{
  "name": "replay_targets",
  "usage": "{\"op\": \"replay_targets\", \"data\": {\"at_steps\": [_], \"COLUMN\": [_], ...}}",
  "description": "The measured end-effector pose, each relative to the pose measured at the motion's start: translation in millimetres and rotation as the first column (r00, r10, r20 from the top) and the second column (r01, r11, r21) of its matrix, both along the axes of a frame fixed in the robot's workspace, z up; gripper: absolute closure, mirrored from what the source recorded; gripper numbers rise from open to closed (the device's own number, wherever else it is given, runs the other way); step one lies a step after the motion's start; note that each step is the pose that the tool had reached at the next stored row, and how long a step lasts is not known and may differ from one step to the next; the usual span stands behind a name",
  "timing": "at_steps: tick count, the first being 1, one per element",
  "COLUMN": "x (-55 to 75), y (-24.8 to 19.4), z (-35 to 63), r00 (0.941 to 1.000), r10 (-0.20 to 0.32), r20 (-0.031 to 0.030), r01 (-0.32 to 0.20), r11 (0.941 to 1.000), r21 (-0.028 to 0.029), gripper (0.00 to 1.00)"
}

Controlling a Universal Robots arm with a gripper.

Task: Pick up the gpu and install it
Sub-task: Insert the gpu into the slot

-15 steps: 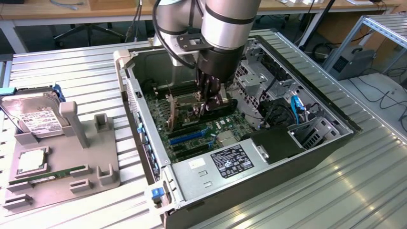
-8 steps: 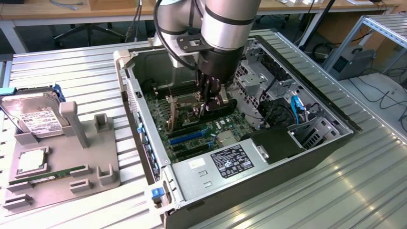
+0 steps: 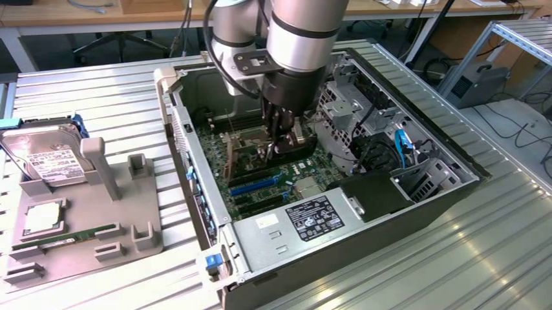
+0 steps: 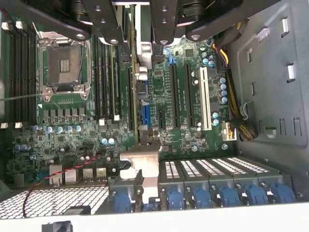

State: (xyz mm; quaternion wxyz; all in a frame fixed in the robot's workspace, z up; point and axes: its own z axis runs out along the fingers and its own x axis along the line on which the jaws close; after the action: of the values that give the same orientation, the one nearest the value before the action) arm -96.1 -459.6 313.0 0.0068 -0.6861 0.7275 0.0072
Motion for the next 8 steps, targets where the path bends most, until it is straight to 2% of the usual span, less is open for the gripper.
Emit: {"op": "replay_targets", "data": {"at_steps": [8], "x": [-3.7], "y": [-0.1], "z": [-5.9], "r00": [1.0], "r10": [0.0], "r20": [0.0], "r01": [0.0], "r11": [1.0], "r21": [0.0], "gripper": [0.73]}}
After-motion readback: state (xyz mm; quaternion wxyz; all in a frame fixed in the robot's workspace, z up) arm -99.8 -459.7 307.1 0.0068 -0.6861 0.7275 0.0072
